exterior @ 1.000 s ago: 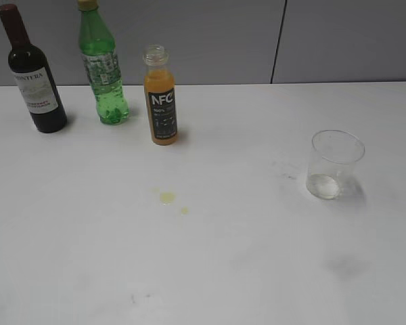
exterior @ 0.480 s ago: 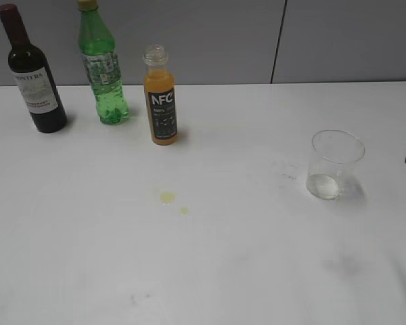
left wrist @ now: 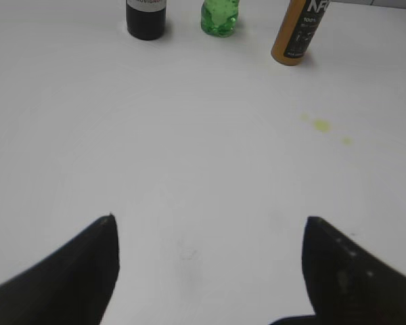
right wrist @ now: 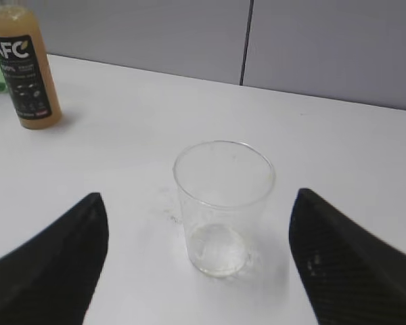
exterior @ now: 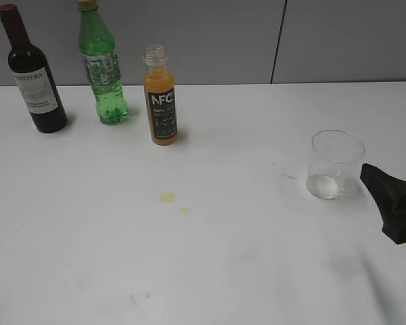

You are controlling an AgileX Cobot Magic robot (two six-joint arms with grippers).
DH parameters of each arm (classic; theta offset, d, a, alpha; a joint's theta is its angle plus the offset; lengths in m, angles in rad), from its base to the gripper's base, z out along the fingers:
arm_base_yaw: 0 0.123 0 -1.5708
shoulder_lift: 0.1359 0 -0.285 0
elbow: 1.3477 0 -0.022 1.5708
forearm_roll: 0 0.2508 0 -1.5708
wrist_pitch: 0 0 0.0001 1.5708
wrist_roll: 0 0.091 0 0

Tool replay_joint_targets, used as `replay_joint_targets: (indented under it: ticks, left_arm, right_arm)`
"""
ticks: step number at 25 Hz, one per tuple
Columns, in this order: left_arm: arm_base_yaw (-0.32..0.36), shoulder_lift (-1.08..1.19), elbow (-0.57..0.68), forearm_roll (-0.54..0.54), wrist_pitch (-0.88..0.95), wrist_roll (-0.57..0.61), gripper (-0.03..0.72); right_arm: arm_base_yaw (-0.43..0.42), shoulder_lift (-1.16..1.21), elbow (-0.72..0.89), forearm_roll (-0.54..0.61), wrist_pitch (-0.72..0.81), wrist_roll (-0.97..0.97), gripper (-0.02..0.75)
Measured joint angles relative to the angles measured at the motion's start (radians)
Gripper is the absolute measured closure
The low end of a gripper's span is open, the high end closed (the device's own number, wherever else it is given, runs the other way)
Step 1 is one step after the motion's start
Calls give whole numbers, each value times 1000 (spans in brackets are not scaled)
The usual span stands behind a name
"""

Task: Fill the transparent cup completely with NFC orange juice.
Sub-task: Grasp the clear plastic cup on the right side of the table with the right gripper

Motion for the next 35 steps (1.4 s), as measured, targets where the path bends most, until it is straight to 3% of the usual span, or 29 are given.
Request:
replay_joint_targets:
  ticks: [4,9,26,35]
  left_arm:
    - [0,0,0,0,0,0,46]
    - [0,0,0,0,0,0,58]
    - [0,0,0,5,0,0,95]
    - [0,0,0,6,0,0,96]
  right_arm:
    - [0,150,-1,-16,-188,29,90]
    - [0,240,6,-17,-314,34,92]
    - [0,282,55,30,-381,31,99]
    - [0,466,54,88,-384,30,101]
